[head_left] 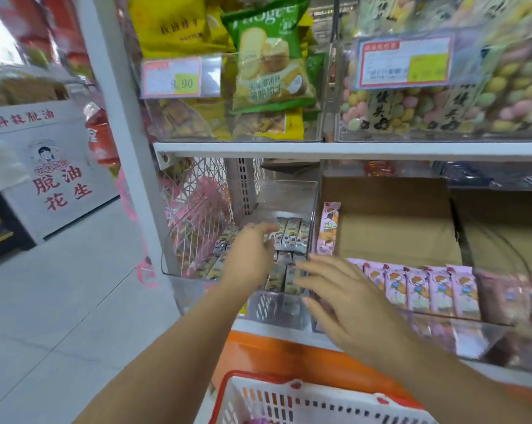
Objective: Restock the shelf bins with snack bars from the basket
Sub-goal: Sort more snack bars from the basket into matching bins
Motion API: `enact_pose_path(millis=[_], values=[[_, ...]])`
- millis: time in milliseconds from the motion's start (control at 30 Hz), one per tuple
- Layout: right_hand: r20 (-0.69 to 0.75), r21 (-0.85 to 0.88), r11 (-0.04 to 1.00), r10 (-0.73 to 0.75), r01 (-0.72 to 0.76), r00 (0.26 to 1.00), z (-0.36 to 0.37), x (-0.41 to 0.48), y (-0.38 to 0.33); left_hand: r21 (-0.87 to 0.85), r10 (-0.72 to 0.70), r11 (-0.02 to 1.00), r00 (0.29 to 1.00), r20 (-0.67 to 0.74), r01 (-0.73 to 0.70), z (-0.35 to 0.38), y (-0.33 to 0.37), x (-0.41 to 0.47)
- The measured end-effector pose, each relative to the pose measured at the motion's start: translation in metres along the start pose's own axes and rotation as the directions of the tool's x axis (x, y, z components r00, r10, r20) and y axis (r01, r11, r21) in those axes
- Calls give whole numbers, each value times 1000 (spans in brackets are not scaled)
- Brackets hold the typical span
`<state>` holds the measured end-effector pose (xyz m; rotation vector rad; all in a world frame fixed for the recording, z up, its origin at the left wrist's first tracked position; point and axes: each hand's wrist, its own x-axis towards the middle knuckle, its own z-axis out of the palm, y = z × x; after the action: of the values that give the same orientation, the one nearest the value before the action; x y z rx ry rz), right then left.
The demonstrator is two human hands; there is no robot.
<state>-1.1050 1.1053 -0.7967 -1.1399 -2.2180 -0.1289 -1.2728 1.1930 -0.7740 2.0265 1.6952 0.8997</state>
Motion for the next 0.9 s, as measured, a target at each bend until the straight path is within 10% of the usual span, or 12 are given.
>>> enact_pose_path(millis=[167, 367, 633, 900], values=[[60, 42, 997, -66, 64, 996, -1, -57, -36, -205, 201, 941, 932, -302, -269, 10, -2, -89], [317, -11, 996, 92, -93, 944, 15, -129, -36, -201, 209, 944, 945, -250, -262, 64, -38, -171], [752, -209, 839, 466, -502, 466, 61, -222, 6, 37, 9, 999, 967, 256, -19, 145, -113, -251], [800, -301, 831, 487, -468, 351, 117, -258, 32, 419, -327, 908, 634, 701, 5, 193, -151, -287]])
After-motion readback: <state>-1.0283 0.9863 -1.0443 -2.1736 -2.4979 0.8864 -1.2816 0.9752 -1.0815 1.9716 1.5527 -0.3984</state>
